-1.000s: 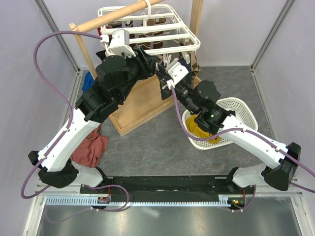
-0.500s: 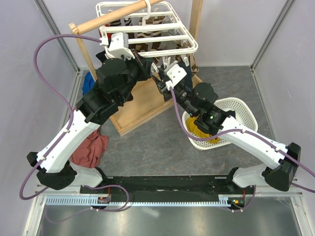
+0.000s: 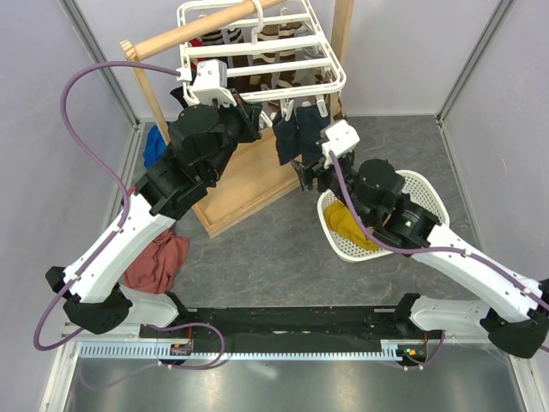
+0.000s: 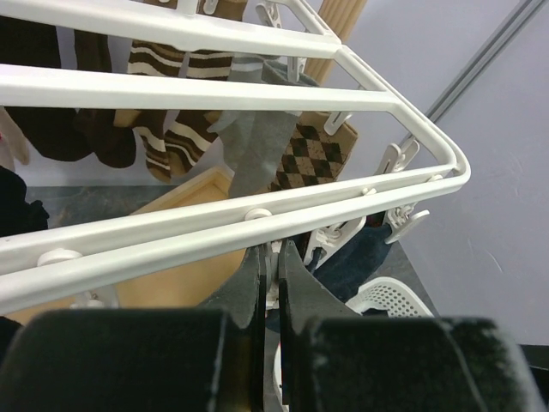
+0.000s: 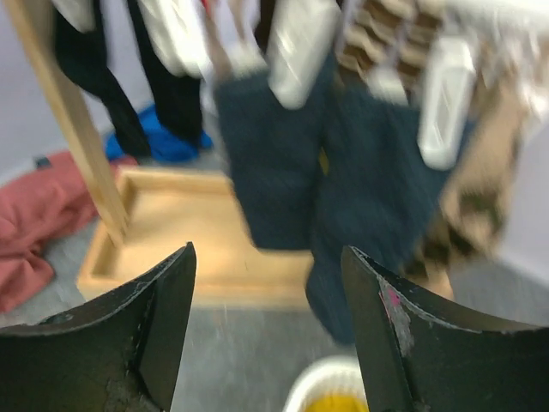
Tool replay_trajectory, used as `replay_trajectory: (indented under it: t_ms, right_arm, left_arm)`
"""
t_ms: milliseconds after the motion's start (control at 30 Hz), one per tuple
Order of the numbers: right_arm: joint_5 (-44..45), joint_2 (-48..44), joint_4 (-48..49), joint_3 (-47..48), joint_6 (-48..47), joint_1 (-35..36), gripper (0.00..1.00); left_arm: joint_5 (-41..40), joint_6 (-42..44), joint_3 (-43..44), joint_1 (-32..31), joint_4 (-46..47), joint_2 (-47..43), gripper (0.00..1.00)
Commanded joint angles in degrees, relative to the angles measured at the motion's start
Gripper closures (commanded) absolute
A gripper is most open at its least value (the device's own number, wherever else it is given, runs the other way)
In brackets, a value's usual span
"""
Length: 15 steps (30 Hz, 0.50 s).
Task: Clip the socks to the hanger
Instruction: Pick up the sock from the bin.
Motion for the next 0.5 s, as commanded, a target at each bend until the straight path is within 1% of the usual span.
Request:
replay_trajectory:
  t_ms: [0,33,133,167,267,300,333,367,433,467]
  right_arm:
    - [12.7,-4.6,-15.0,-4.1,7.6,-0.5,0.23]
    - [14.0,-6.3,-16.7,-6.0,10.9,-0.8,0.23]
    - [17.2,-9.9,-22.5,-10.4,14.0,-2.6,0.23]
    - [17.7,-10.7,-23.5,-11.2,16.5,-3.5,0.23]
    - [17.6,-13.0,-25.1,-14.9,19.7,-8.2,0.23]
    - [17.3,-13.4,-25.2,-15.7,20.3,-11.5,0.23]
    - [16.9,-13.6,-25.1,-17.3,20.9,-13.4,0.22]
    - [16.5,-13.4,-25.1,-18.0,22.2,-17.3,0.21]
    - [16.1,-12.2,-24.1,-20.0,23.5,-20.6,0.21]
    - [15.5,-11.8,-23.4,-20.6,24.4,-24.1,0.21]
  left_arm:
    - [1.9,3.4,-0.3,-0.1,2.9,-0.7,0.94]
    - [2.0,3.5,-0.4,-0.1,3.0,-0.8,0.94]
    - [2.1,3.7,-0.2,-0.1,3.2,-0.9,0.93]
    - [2.2,3.8,-0.1,-0.1,3.3,-1.0,0.93]
    - [2.1,4.0,-0.1,-0.1,3.3,-1.1,0.93]
    - [2.1,4.1,-0.1,-0.1,3.5,-1.1,0.93]
    - [2.1,4.0,-0.1,0.0,3.5,-1.3,0.93]
    - [2.2,4.2,-0.2,0.0,3.4,-1.2,0.93]
    - [2.1,4.3,-0.1,-0.1,3.5,-1.5,0.93]
    - [2.1,4.3,-0.1,-0.1,3.5,-1.5,0.93]
